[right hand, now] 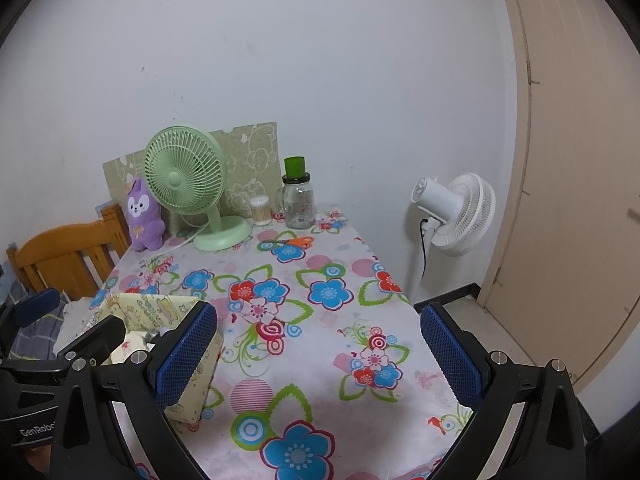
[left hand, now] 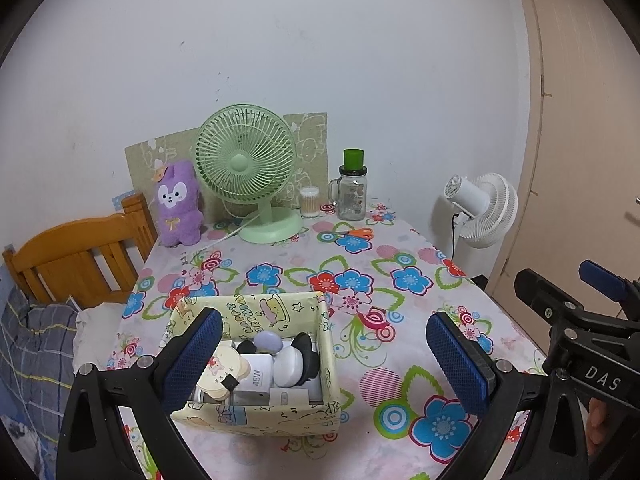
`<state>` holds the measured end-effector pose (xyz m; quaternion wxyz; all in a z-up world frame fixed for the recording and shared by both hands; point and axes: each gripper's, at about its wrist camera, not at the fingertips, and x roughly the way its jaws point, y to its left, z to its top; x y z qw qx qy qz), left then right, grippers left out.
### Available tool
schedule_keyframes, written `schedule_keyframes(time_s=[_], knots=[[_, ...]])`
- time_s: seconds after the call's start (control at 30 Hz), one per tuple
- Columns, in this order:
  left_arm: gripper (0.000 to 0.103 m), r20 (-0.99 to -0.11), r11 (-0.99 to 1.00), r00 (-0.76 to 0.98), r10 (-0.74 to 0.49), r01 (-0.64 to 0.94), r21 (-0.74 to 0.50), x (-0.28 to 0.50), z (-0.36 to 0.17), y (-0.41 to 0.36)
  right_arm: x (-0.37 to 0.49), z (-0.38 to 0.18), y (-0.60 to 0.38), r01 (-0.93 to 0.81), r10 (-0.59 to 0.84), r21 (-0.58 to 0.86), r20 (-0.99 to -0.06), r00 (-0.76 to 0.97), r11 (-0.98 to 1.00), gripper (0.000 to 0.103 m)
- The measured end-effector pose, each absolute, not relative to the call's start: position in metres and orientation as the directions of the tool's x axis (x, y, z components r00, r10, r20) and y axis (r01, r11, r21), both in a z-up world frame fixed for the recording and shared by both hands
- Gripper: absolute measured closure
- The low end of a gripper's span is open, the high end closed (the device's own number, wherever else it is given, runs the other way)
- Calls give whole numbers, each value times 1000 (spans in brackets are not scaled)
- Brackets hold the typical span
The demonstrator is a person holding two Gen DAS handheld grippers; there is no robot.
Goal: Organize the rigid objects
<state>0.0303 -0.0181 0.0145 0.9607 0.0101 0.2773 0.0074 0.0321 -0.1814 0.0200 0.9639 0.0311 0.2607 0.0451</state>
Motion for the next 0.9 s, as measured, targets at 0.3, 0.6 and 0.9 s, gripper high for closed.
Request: schedule_keyframes(time_s=[0.3, 0.6, 0.9], knots=[[0, -527, 1000, 850, 9, -13, -3, 32, 15, -13, 31, 25, -173, -78, 94, 53, -485, 869, 996, 0], [0, -526, 1000, 850, 3, -13, -15, 29, 15, -9, 30, 28, -170, -84, 95, 44, -479, 873, 995, 0], [0, -522, 1000, 853, 4, -15, -16, 28, 16, -7, 27, 32, -170, -84, 93, 38, -461, 883, 996, 0]])
